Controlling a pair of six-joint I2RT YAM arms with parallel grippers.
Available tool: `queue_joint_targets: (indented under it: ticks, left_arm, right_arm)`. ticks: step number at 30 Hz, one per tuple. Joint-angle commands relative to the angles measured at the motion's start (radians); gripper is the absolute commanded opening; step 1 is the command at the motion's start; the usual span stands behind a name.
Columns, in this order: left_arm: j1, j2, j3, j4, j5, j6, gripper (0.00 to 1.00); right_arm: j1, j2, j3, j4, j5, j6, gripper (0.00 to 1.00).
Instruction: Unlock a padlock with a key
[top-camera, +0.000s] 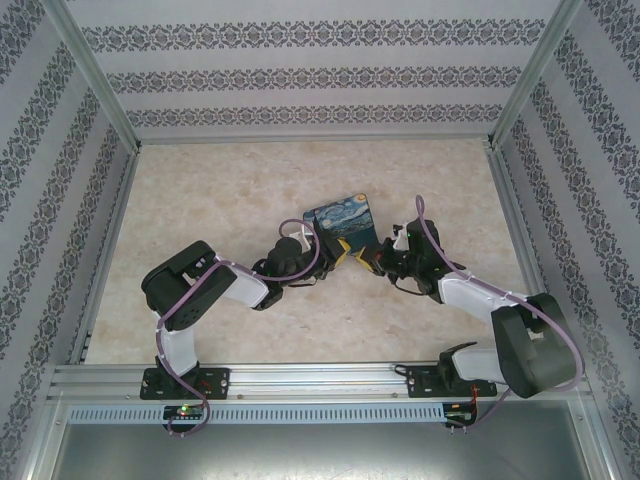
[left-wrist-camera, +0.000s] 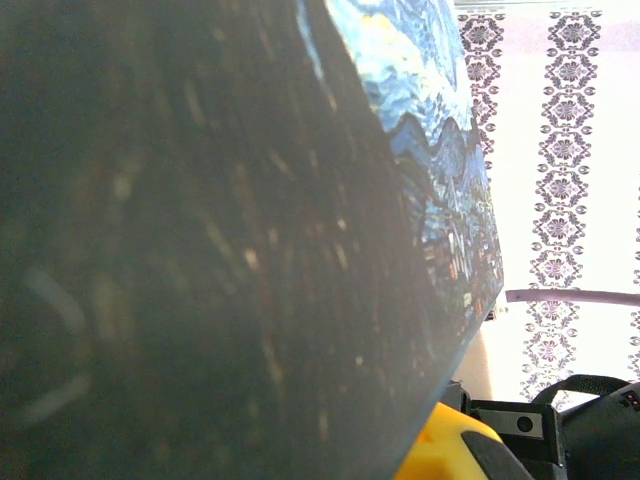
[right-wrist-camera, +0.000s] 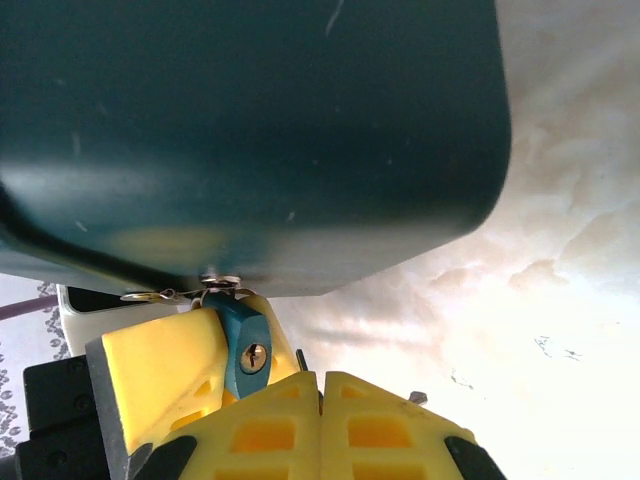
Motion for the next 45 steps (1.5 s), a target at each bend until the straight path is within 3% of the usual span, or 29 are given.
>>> queue_joint_targets:
  ticks: [1,27,45]
  left_arm:
    - [-0.014,0.011,0.016,0.065,-0.003,-0.005,0.00]
    - [-0.020,0.022,0.029,0.088,0.002,-0.028,0.00]
    - [-0.052,0.005,0.041,0.202,-0.011,-0.130,0.00]
  right_arm:
    - [-0.007,-0.024,0.001,-0.036,0.021,-0.031,0.00]
    - [0.011,0.017,0.080,-0.036,0.028,-0.029,0.00]
    - [0.001,-0.040,0.042,0.097,0.017,0.003,0.00]
